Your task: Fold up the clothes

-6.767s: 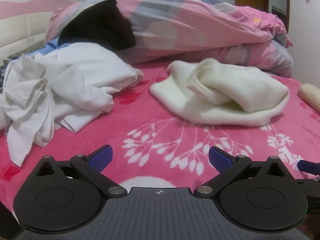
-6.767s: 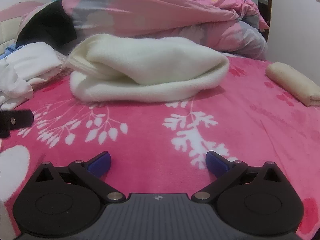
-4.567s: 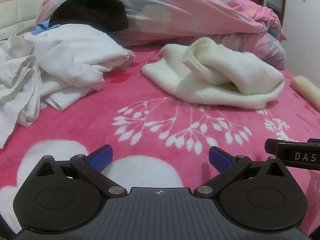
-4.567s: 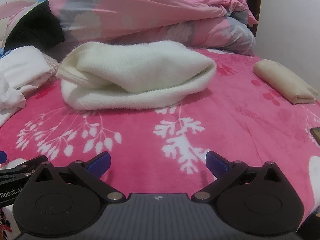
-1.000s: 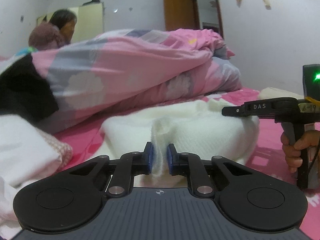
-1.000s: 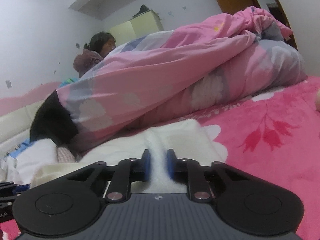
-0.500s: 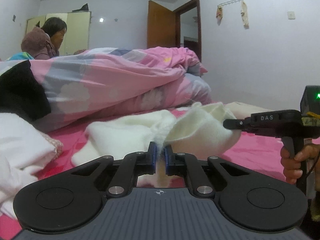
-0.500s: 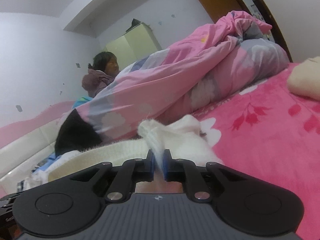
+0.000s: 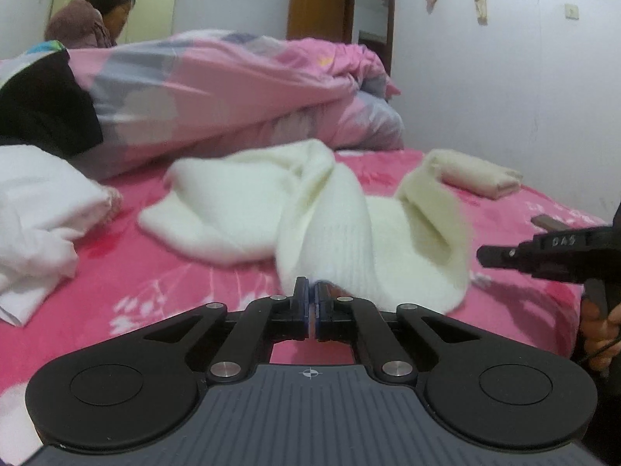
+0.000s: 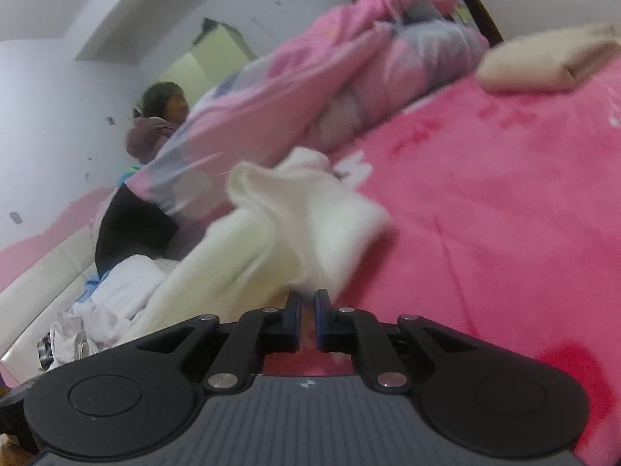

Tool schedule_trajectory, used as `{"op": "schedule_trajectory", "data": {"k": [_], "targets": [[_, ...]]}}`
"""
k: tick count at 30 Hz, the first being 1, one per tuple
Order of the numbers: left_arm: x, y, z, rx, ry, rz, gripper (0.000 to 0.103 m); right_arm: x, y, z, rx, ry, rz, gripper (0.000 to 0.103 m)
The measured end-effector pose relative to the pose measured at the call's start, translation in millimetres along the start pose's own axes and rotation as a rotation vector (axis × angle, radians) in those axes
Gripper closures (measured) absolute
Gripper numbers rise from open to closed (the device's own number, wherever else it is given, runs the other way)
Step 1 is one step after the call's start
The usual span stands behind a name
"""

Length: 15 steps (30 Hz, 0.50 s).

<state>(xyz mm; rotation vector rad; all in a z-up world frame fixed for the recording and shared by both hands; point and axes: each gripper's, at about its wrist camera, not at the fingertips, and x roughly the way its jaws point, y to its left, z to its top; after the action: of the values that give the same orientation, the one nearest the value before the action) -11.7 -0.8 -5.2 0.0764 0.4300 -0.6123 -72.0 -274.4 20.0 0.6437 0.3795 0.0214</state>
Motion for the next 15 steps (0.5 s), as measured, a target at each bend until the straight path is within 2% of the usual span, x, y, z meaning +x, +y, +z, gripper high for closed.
{"op": "schedule_trajectory", "data": {"k": [1, 5, 8, 11, 13, 15], "targets": [[-0.4, 0.2, -0.4, 0.001, 0.007, -0.004, 0.100, -3.0, -2.2, -0.8, 0.007, 0.003, 0.000, 0.095], [-5.7, 6.4, -0.2, -0.038, 0.020, -0.004, 0.075, -17.7, -8.1, -1.2, 0.009, -0.003, -0.033, 0.094], [-11.2, 13.4, 0.7, -0.089, 0.017, -0.001, 0.064, -24.6, -14.6, -0.1, 0.023, -0.013, -0.055, 0.094], [-15.6, 19.7, 3.3, -0.146, 0.002, 0.002, 0.046, -24.7, -15.9, 3.0, 0.014, -0.023, -0.070, 0.091], [-13.4, 19.6, 7.1, -0.149, -0.008, 0.020, 0.041, -21.5, -10.8, 3.8, -0.013, -0.029, -0.066, 0.085], [-6.5, 17.3, 11.3, -0.144, 0.005, 0.038, 0.033, -16.4, -0.8, 4.5, -0.049, -0.032, -0.056, 0.068]]}}
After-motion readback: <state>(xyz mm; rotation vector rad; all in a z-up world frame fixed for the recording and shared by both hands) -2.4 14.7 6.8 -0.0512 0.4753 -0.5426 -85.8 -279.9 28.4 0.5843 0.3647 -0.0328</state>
